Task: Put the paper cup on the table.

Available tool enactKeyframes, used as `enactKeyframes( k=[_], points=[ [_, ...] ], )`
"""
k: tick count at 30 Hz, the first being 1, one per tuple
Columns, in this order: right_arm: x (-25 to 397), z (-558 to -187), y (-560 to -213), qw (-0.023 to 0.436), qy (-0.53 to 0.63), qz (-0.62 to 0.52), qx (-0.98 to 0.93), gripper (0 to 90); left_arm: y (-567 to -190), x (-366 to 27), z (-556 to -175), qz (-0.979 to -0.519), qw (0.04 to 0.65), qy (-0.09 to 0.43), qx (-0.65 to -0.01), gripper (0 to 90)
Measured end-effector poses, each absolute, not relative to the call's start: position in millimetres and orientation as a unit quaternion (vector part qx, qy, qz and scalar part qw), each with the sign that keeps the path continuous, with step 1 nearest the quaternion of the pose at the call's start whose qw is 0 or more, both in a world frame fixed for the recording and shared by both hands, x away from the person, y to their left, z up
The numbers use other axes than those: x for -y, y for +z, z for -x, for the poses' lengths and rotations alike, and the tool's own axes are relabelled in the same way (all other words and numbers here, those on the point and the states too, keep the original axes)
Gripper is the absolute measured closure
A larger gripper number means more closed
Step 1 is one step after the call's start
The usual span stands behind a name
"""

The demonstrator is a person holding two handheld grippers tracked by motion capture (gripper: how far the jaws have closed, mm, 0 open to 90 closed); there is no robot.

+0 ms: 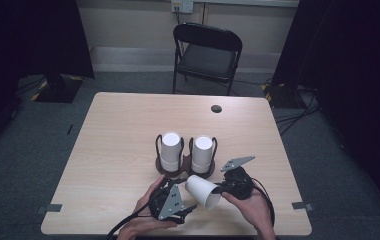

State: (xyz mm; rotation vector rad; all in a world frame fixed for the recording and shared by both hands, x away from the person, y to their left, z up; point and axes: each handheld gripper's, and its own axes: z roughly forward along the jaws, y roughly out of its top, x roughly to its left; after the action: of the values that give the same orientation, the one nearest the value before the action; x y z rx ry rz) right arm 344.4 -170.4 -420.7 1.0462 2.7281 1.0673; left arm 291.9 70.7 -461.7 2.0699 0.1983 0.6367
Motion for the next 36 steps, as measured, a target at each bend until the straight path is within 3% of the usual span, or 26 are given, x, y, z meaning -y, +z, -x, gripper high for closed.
enactKeyframes(
  k=[4,14,36],
  points=[
    [167,-347,-420,0.004,0.332,-0.341,-0.879,85.5,-461,-66,-290,-0.84,0.463,0.273,-0.079,20.0],
    [160,-353,-419,-0.008,0.316,-0.34,-0.886,85.7,-463,-55,-287,-0.841,0.454,0.289,-0.058,13.5],
    [146,-356,-418,-0.022,0.33,-0.326,-0.886,88.6,-460,-33,-284,-0.835,0.456,0.306,-0.039,16.8]
  ],
)
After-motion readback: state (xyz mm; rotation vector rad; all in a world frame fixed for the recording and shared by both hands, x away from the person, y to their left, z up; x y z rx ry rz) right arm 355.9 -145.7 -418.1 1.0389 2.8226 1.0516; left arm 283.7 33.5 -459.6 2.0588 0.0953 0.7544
